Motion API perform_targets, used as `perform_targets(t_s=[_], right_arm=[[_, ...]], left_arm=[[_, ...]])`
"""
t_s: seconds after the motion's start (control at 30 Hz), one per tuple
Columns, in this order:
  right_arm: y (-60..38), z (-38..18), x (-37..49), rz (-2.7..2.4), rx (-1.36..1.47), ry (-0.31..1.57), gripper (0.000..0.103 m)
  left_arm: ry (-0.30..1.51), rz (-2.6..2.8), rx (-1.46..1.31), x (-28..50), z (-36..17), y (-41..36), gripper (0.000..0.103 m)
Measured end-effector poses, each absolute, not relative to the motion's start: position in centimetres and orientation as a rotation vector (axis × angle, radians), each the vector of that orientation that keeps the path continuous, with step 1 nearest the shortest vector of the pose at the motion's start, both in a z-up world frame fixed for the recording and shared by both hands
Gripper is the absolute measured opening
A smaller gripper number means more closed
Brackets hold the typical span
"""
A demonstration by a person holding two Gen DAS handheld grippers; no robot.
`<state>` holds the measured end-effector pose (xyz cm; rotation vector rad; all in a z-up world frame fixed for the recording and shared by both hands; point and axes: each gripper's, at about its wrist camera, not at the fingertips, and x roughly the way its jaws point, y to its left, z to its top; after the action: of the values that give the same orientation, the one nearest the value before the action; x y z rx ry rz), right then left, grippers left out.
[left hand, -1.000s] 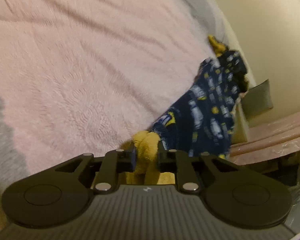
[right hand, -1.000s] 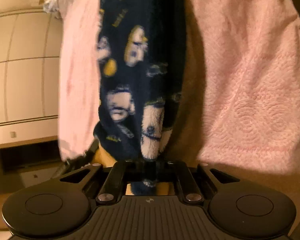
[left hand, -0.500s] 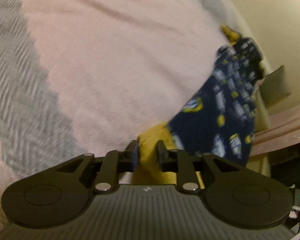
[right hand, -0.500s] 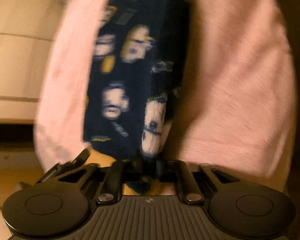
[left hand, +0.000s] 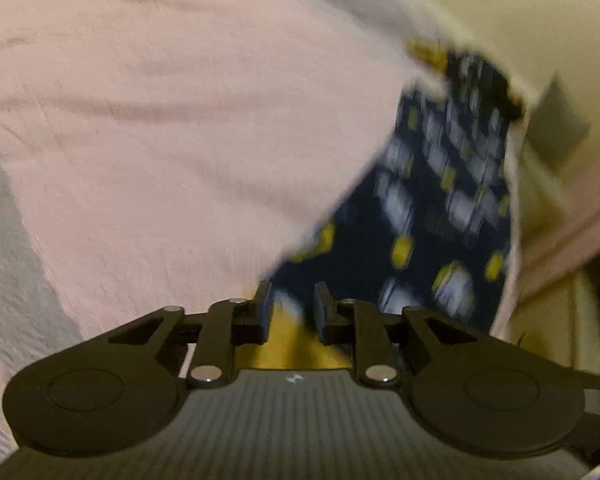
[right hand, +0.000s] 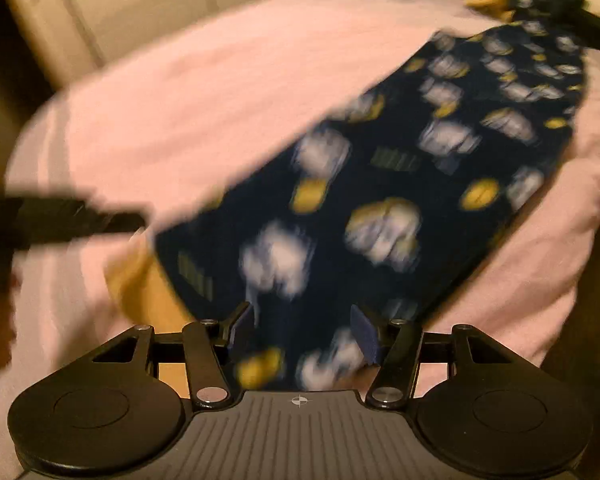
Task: Fold clothes
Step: 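Lower the stacked pants onto the bed and open both grippers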
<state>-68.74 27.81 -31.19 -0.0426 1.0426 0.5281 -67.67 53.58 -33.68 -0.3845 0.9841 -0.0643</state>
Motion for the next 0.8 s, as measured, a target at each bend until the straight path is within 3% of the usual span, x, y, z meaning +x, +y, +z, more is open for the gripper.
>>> perform_targets(t_s=[0.13,0.27,0.33,0.53,0.63,0.7,0.8], right_arm=[[27.2,-32.4,-72.0,0.559,-0.094,1.074,0.057],[25.3,-29.1,-69.9,0.558,-0.018,1.166,0.057],[23.0,-25.8,-69.6,0.497,0.035,1.120,0.057],[17.0,-16.5,-67.0,0.362,0.039,1.006,0.057],[14.5,-13.9,-65.9,0.334,0.035,0.986,0.057],[12.9,-12.5,-65.3,0.326,0.031,0.974,0.057],[11.0,-11.7,-64.8,0.365,-0.010,0.963,0.057]], left_arm=[[1.042,0.025,-0.386,-70.8,-34.1,53.6,0.005],[1.156,0.188,-0.355,-72.5,-30.2,53.2,0.010],[1.161,0.216,-0.348,-73.2,-27.2,52.2,0.010],[1.097,0.226,-0.254,-71.9,-17.1,45.5,0.031],[1.061,0.240,-0.186,-71.2,-13.3,41.8,0.036],[1.045,0.241,-0.161,-71.1,-11.8,39.4,0.045],[1.036,0.262,-0.129,-71.1,-10.8,35.9,0.045]])
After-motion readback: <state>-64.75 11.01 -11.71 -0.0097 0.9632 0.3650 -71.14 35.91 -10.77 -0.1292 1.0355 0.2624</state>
